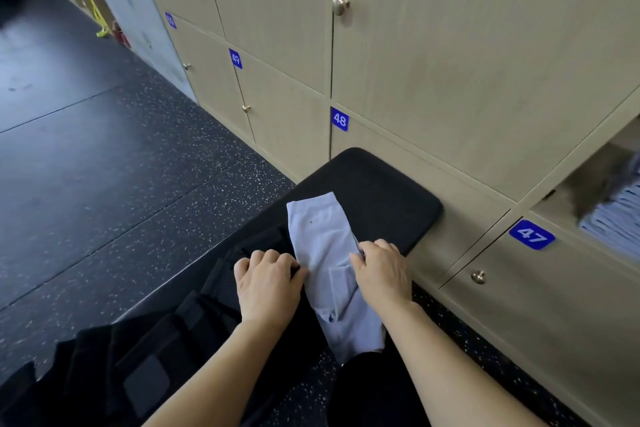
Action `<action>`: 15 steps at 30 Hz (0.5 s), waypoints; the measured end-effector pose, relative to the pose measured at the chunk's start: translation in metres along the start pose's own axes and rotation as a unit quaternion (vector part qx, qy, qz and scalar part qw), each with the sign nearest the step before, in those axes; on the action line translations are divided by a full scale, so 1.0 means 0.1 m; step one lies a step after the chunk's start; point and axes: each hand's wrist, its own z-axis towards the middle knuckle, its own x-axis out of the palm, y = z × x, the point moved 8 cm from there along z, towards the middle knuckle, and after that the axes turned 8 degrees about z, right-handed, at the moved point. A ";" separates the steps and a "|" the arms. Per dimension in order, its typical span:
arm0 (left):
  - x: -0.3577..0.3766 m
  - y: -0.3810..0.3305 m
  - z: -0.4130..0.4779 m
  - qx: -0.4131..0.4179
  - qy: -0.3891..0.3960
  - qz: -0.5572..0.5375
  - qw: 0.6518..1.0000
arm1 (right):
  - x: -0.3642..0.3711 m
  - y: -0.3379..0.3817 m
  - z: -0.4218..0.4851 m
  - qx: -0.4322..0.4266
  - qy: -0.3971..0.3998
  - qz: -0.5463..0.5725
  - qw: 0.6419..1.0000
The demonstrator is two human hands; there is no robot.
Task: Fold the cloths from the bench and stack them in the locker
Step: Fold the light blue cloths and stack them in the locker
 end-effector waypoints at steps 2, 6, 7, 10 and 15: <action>0.02 0.00 0.01 -0.016 -0.002 -0.010 1.000 | 0.04 -0.02 0.04 0.008 -0.004 0.007 1.000; 0.04 0.00 0.03 -0.042 -0.005 -0.031 0.999 | 0.06 -0.05 0.08 0.030 -0.024 0.045 0.998; 0.04 0.00 0.03 -0.045 -0.007 -0.035 0.998 | 0.06 -0.05 0.08 0.036 -0.027 0.054 0.998; 0.01 0.01 0.02 -0.049 -0.019 -0.058 0.997 | 0.07 -0.07 0.10 0.063 -0.032 0.102 0.992; -0.06 0.07 0.02 -0.063 -0.013 -0.157 0.985 | 0.02 -0.04 0.13 0.096 -0.039 0.153 0.983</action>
